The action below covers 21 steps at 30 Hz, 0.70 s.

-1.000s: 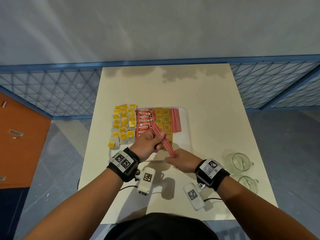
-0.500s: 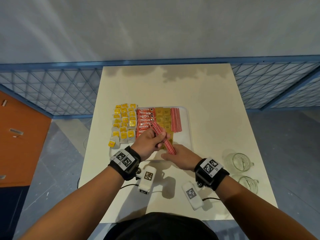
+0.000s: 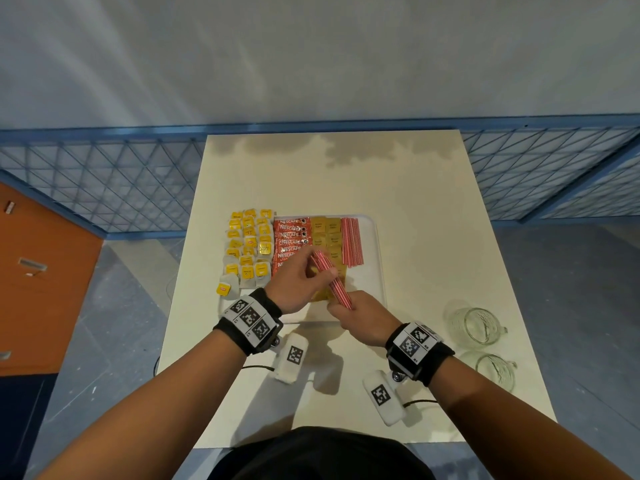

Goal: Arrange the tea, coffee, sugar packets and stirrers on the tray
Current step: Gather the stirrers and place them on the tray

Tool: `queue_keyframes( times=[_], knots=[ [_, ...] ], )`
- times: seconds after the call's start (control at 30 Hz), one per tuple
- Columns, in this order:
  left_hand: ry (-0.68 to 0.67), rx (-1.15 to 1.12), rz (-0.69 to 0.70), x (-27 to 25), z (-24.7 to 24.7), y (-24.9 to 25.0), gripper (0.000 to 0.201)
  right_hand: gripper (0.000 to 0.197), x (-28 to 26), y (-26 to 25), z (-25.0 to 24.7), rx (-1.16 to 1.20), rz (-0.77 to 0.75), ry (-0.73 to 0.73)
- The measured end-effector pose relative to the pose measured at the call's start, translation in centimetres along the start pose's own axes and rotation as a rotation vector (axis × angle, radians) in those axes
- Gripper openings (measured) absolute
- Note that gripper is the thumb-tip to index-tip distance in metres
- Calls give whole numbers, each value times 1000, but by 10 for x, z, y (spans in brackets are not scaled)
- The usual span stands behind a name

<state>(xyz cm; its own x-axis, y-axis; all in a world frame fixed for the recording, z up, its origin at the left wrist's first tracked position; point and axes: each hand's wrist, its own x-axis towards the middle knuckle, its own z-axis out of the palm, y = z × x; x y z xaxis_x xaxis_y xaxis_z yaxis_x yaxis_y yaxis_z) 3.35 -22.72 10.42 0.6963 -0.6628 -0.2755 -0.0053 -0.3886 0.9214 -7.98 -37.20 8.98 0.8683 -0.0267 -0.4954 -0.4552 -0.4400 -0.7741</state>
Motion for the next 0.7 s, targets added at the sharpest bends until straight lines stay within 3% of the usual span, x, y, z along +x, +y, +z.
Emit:
queue_keyframes(
  times=[0.07, 0.17, 0.3, 0.43, 0.53, 0.63, 0.7],
  knots=[
    [67, 193, 61, 2, -8, 0, 55, 27, -1, 2, -1, -2, 8, -16],
    [-33, 307, 162, -1, -9, 2, 66, 27, -1, -1, -1, 21, -2, -40],
    [-109, 384, 196, -4, -3, -1, 63, 30, 2, -9, -4, 89, -33, -68],
    [-159, 340, 187, -4, -5, -2, 46, 30, -1, -9, -8, 54, -41, -58],
    [-144, 156, 135, -4, -8, -1, 33, 30, -3, -8, -8, 26, -23, -45],
    [-45, -157, -40, -4, -8, 5, 42, 29, -2, -10, -10, 39, -28, -20],
    [-47, -401, -146, -6, -4, 8, 41, 34, -1, -12, -11, 36, -58, -7]
  ],
)
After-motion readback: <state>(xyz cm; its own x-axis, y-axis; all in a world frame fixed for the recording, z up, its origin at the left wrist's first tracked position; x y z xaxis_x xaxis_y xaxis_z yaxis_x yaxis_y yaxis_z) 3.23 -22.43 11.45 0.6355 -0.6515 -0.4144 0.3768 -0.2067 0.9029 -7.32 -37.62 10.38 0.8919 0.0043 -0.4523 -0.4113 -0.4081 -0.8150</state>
